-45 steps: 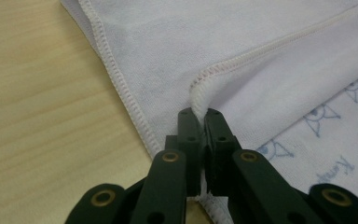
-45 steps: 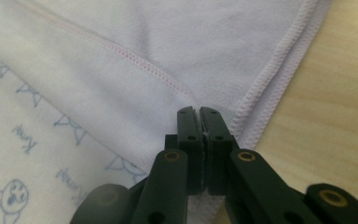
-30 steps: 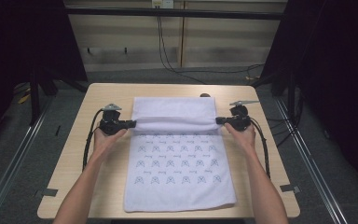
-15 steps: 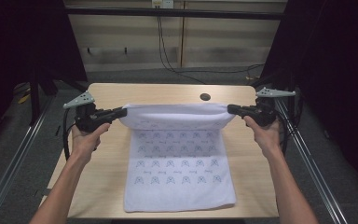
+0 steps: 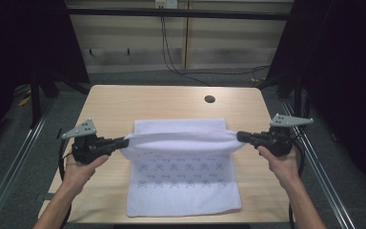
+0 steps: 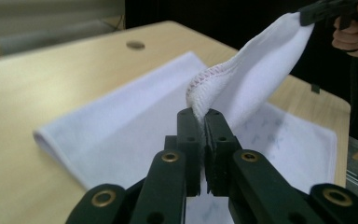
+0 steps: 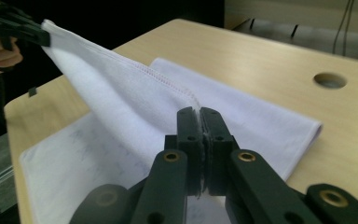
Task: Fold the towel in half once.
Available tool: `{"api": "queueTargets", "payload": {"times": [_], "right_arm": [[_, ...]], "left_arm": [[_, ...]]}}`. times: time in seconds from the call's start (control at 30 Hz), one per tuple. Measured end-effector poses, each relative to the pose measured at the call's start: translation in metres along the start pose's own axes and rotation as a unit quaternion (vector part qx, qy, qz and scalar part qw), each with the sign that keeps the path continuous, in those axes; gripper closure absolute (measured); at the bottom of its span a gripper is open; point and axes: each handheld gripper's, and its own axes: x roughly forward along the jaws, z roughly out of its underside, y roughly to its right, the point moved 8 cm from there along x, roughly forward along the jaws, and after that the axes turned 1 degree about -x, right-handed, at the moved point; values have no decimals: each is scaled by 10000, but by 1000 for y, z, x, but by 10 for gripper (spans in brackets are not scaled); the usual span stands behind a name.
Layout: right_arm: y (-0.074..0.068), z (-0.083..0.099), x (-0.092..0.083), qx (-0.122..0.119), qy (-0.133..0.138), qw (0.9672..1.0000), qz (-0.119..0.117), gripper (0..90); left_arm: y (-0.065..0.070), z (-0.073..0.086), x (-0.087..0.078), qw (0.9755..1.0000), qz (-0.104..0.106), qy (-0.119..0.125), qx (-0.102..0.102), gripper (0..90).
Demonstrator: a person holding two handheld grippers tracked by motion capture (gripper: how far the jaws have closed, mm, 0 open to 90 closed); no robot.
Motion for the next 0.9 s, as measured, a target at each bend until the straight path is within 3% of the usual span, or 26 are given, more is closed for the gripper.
{"api": "queueTargets", "payload": {"times": [0.07, 0.17, 0.27, 0.4, 0.57, 0.63, 0.67, 0.7, 0.77, 0.8, 0.9], "right_arm": [[-4, 19, 5, 25, -183, 9998, -33, 879], [-6, 45, 12, 47, -521, 9986, -70, 879], [-10, 68, 13, 134, -705, 9973, -175, 878], [-21, 90, 5, 175, -838, 9957, -353, 867], [-39, 120, -3, 122, -1089, 9925, -536, 825], [-47, 133, -7, 85, -1186, 9906, -682, 799], [-52, 137, -9, 117, -1227, 9884, -891, 796], [-56, 141, -11, 89, -1292, 9861, -1039, 796], [-60, 145, -15, 32, -1350, 9860, -974, 801], [-63, 148, -18, 40, -1359, 9848, -1079, 805], [-68, 155, -26, 85, -1376, 9846, -1079, 741]], "left_arm": [[-4, 23, 8, 9996, 21, -220, -151, 863], [-3, 45, 15, 9988, 109, -370, -288, 861], [7, 60, 17, 9974, 175, -675, -159, 860], [20, 74, 10, 9969, 319, -705, -145, 857], [42, 107, 10, 9905, 667, -1197, 68, 803], [50, 114, 6, 9881, 749, -1326, 206, 792], [54, 117, 4, 9872, 810, -1326, 351, 795], [57, 120, 3, 9857, 874, -1390, 371, 799], [61, 125, -2, 9834, 1022, -1451, 382, 774], [65, 128, -5, 9808, 1178, -1500, 410, 774], [69, 128, -10, 9817, 1213, -1405, 436, 714]]}}
